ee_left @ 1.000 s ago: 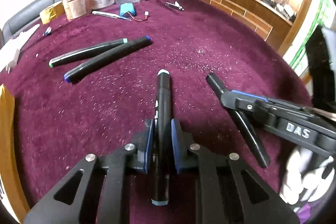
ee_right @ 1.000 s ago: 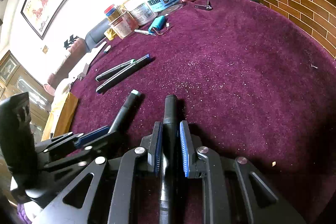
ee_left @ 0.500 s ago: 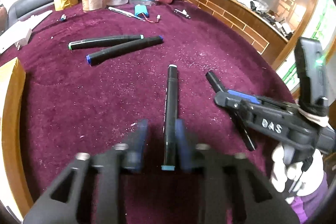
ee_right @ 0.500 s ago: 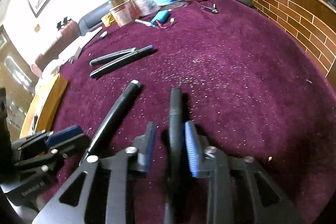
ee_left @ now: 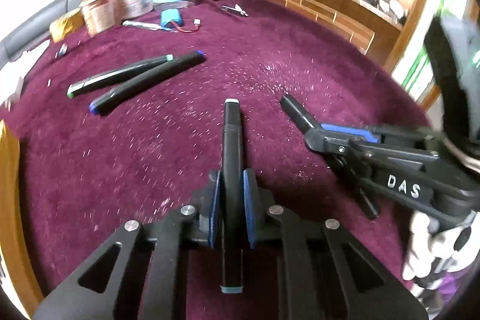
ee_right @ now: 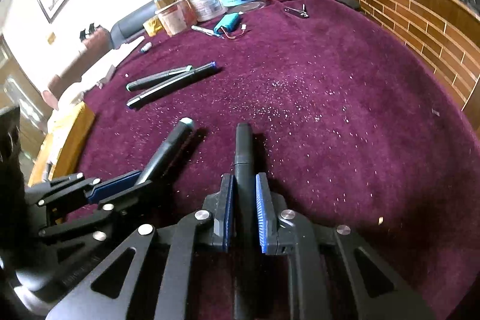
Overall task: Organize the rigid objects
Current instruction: 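Carry both held black markers over the tray with both tools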
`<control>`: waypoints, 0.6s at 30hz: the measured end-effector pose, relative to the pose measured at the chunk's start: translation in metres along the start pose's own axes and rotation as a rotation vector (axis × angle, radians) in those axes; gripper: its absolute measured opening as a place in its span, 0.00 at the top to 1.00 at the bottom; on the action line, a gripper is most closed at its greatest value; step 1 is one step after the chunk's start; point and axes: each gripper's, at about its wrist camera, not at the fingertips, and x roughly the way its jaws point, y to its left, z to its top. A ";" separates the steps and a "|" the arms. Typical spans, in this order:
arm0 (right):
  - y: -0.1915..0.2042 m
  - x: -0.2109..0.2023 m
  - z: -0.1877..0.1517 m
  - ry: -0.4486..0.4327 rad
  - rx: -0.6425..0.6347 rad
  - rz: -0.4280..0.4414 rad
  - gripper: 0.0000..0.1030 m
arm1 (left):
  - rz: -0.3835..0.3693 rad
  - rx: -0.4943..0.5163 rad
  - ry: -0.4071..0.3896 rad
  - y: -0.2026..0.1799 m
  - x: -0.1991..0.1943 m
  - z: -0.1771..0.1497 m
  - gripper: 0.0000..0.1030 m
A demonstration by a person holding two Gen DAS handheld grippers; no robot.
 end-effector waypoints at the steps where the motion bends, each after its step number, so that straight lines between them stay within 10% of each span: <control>1: -0.002 -0.002 -0.001 -0.001 0.012 0.022 0.87 | -0.016 -0.025 -0.009 0.005 -0.006 -0.002 0.88; 18: 0.061 -0.031 0.000 -0.011 0.033 0.376 0.87 | -0.164 -0.326 -0.253 0.066 -0.125 -0.044 0.88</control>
